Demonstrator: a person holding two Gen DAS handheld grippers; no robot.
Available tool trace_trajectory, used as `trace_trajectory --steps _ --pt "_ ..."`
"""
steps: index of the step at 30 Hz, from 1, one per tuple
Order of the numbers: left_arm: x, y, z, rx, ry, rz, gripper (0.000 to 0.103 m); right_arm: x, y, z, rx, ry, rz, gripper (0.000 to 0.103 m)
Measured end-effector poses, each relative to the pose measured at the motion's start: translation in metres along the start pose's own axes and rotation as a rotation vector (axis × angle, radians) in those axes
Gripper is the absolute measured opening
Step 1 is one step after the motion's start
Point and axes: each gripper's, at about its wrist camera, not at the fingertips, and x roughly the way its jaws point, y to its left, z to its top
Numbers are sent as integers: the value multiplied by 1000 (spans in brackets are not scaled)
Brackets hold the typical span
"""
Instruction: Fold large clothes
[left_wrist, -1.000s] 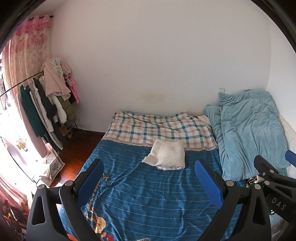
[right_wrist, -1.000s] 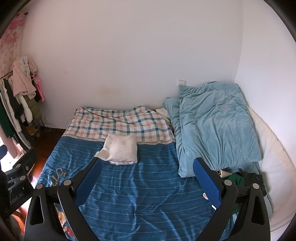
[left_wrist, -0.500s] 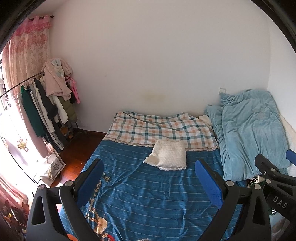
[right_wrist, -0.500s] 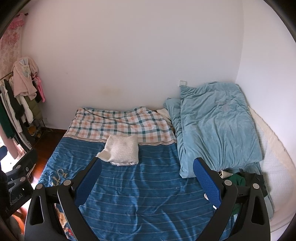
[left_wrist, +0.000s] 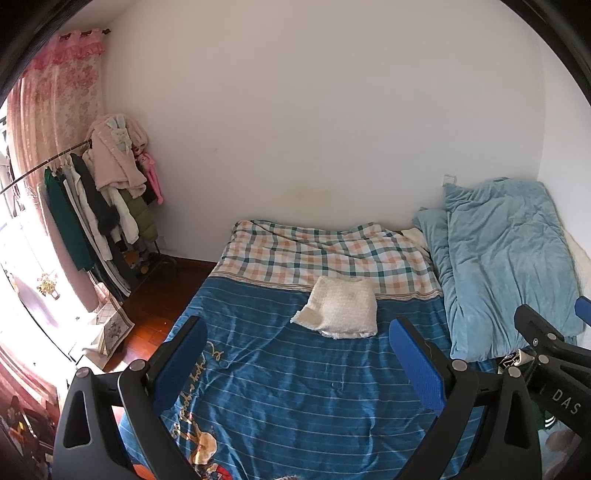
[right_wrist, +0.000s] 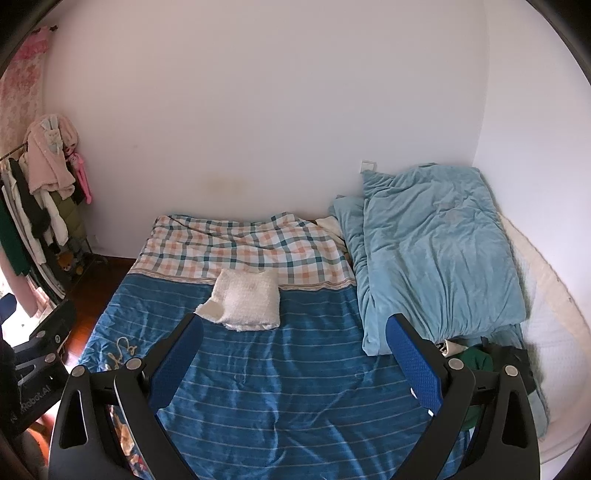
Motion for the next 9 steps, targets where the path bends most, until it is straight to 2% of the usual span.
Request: trace_trajectory --steps 9 --pt "2 -1 0 -1 -4 -1 101 1 1 1 -1 1 3 101"
